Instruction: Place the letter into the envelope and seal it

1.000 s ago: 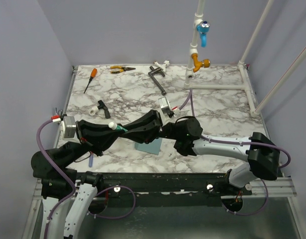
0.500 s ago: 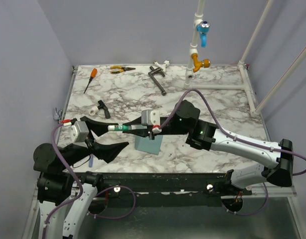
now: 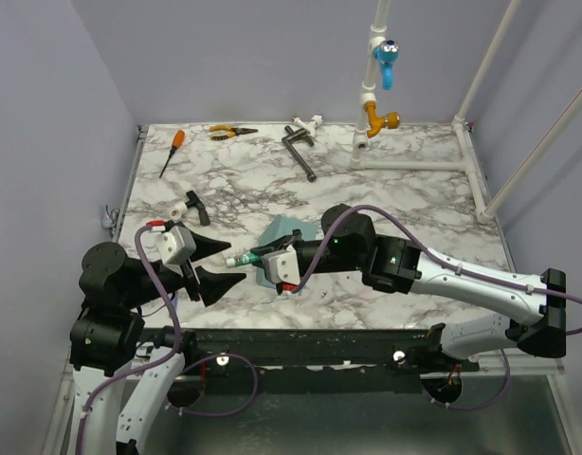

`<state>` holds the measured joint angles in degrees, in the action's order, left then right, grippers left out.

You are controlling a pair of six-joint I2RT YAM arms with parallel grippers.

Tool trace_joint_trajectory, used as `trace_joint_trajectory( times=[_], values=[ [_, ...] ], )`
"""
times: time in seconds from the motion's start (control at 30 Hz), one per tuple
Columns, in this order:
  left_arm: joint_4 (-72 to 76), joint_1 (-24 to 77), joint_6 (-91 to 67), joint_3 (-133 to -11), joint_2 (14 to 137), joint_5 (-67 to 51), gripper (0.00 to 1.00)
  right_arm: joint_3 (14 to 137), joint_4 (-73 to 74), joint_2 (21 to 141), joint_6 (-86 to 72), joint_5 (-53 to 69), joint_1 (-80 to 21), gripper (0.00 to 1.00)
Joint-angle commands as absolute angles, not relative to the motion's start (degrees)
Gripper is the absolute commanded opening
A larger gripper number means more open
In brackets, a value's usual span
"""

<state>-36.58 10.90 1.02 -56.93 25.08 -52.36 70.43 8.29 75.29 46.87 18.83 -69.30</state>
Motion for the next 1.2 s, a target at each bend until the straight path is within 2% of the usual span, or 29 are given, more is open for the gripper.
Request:
trace_joint_trajectory(
  times=[0.0, 0.2, 0.33, 0.53, 0.7, 1.03, 1.1, 1.17],
  values=[
    [-39.36, 10.99, 3.26, -56.91, 27.18, -55.06, 0.65, 69.74, 7.63, 73.34, 49.37, 17.36, -70.26, 0.01],
    [-40.33, 11.07, 1.69, -56.98, 29.06, -55.70, 0.61, 70.64, 7.94, 74.38, 49.92, 16.50, -71.75, 0.00],
    [-40.50, 11.25, 0.57, -56.35, 29.58, -57.02, 0.51, 69.55, 5.93, 74.03, 50.10, 16.24, -72.03, 0.01],
    [-41.31, 11.25, 0.99, -55.52, 29.61, -57.27, 0.48, 69.49, 4.63, 73.95, 49.59, 15.66, -72.11, 0.01],
    [-41.29, 11.29, 0.66, -56.47, 30.00, -58.01, 0.37, 69.26, 4.66, 74.00, 49.92, 16.28, -72.10, 0.01],
    [-39.88, 11.35, -1.33, -57.30, 29.97, -60.95, 0.37, 70.30, 5.39, 75.50, 49.93, 16.53, -72.26, 0.01],
    [-39.46, 11.35, -1.66, -57.39, 30.05, -61.47, 0.32, 70.31, 5.19, 75.50, 49.84, 16.56, -72.25, 0.01],
    [-39.29, 11.38, -1.76, -57.24, 30.08, -61.28, 0.21, 70.31, 5.20, 75.50, 49.75, 16.39, -72.34, 0.01]
  ],
)
